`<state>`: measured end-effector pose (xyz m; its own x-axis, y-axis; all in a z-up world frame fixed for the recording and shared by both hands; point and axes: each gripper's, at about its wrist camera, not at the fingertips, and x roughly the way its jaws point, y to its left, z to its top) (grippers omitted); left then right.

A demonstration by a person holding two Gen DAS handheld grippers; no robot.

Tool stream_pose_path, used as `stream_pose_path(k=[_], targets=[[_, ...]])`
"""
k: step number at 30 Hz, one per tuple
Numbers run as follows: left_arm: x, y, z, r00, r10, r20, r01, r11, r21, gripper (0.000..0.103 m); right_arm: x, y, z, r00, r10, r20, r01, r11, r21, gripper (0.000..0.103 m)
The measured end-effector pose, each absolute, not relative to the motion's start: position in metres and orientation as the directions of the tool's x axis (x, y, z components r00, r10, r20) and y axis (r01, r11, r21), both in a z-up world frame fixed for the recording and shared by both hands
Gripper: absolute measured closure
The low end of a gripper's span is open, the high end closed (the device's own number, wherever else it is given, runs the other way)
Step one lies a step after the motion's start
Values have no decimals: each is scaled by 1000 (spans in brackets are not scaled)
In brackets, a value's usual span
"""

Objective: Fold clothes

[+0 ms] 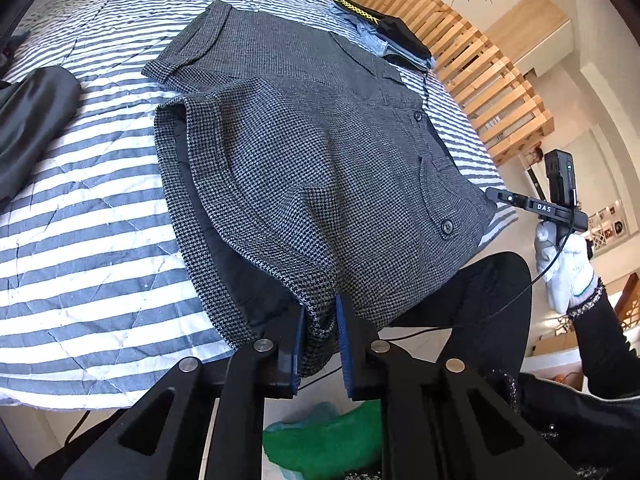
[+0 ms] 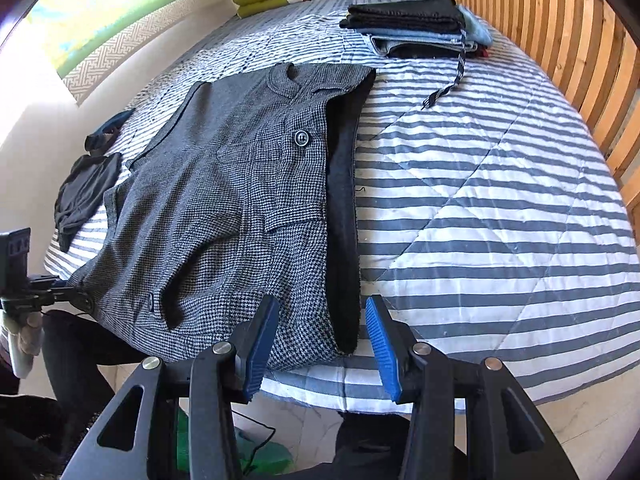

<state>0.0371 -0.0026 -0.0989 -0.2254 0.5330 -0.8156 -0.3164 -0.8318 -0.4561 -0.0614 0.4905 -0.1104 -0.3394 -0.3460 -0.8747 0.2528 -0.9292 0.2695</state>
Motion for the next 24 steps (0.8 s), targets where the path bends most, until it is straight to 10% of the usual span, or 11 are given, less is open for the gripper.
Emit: stream_pose_path(k=[7, 10, 24], targets=[[44, 6, -85, -246, 523, -816, -367, -830, -420, 94, -72, 464, -129, -252, -342, -905, 300, -917, 263, 64], [46, 2, -72, -264, 532, -805, -372, -826, -423, 94, -67, 459, -132, -242, -337, -910, 316, -914, 254, 99], [61, -14, -93, -203, 494, -846, -383, -835, -395, 93, -34, 479, -118, -325, -270, -906, 309, -936, 168, 100]])
